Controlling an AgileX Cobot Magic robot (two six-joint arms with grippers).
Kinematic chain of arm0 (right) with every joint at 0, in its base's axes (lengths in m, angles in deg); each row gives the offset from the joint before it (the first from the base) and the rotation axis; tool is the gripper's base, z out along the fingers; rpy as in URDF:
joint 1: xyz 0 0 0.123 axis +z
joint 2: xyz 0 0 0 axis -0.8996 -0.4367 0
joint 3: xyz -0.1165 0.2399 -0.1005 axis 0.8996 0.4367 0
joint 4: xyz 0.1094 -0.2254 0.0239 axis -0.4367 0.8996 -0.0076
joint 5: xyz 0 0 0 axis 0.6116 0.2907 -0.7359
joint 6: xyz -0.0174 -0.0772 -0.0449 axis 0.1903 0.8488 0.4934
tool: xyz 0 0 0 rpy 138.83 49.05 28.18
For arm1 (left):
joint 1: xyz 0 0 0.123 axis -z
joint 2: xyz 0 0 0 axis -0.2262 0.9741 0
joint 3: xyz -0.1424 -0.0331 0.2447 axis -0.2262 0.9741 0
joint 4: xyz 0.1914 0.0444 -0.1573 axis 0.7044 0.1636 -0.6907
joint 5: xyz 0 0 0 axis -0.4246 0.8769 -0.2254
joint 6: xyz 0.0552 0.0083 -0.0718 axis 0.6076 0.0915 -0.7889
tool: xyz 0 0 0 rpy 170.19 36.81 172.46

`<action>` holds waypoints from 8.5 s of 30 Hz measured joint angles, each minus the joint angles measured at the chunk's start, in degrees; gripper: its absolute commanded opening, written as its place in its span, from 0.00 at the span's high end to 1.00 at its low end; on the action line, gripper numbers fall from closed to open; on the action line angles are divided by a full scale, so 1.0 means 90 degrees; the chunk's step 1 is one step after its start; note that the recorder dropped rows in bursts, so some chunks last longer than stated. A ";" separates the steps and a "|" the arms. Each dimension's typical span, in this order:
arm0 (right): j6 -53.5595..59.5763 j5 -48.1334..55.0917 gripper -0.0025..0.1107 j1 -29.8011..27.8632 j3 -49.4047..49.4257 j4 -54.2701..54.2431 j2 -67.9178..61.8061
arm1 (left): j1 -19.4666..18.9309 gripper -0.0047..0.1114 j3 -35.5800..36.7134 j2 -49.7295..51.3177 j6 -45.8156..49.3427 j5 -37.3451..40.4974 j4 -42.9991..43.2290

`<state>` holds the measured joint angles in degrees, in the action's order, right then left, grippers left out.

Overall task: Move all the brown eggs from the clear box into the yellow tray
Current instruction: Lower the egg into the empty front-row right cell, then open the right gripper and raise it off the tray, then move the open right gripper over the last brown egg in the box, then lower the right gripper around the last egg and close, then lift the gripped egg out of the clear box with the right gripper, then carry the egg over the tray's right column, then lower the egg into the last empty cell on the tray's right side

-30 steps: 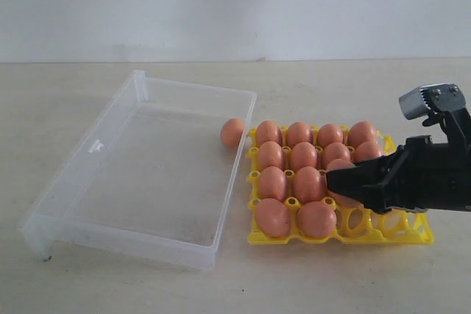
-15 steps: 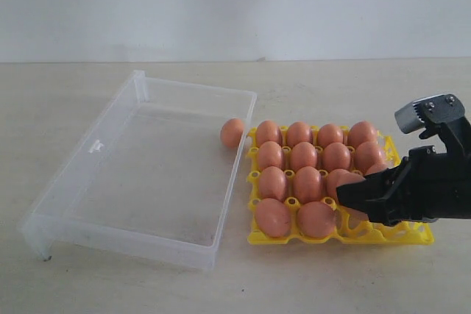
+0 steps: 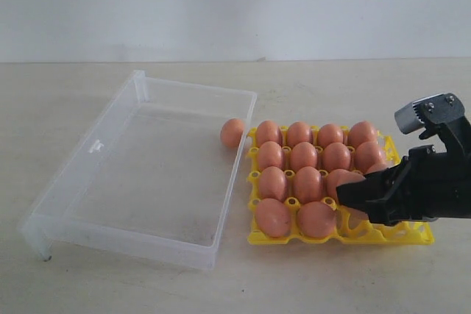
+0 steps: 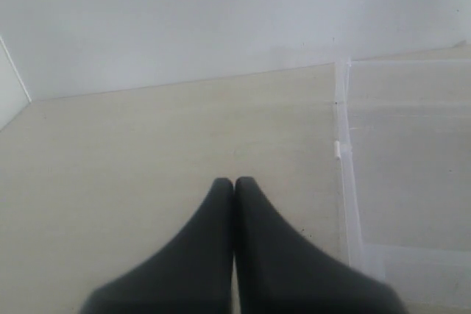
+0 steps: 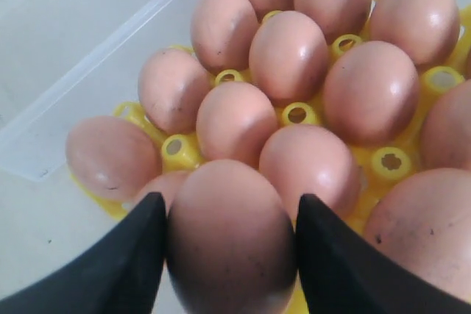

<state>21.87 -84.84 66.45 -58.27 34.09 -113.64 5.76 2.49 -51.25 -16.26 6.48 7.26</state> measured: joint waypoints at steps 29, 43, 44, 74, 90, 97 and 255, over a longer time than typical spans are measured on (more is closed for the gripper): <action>0.0882 -0.0314 0.47 0.0000 0.0000 -0.0502 -0.0813 | 0.0000 1.00 0.0000 0.0000 0.0000 0.0000 0.0000; 0.0862 -0.0480 0.37 0.0000 0.0000 -0.0976 -0.0800 | 0.0000 1.00 0.0000 0.0000 0.0000 0.0000 0.0000; 0.0819 -0.0613 0.37 0.0000 0.0000 -0.1002 -0.0741 | 0.0000 1.00 0.0000 0.0000 0.0000 0.0000 0.0000; 0.7100 0.9173 0.98 0.3879 -0.5970 -0.7119 -0.2158 | 0.0000 1.00 0.0000 0.0000 0.0000 0.0000 0.0000; 0.8267 0.8461 0.46 0.3940 -0.7694 -1.1139 -0.3435 | 0.0000 1.00 0.0000 0.0000 0.0000 0.0000 0.0000; 0.7096 0.7588 0.45 0.3940 -0.7873 -1.1068 -0.4016 | 0.0000 1.00 0.0000 0.0000 0.0000 0.0000 0.0000; 0.6553 -0.1059 0.98 0.3443 0.1788 -1.1443 -0.0094 | 0.0000 1.00 0.0000 0.0000 0.0000 0.0000 0.0000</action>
<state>80.85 -94.37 97.44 -42.17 -68.89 -114.49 5.76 2.49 -51.25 -16.26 6.48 7.26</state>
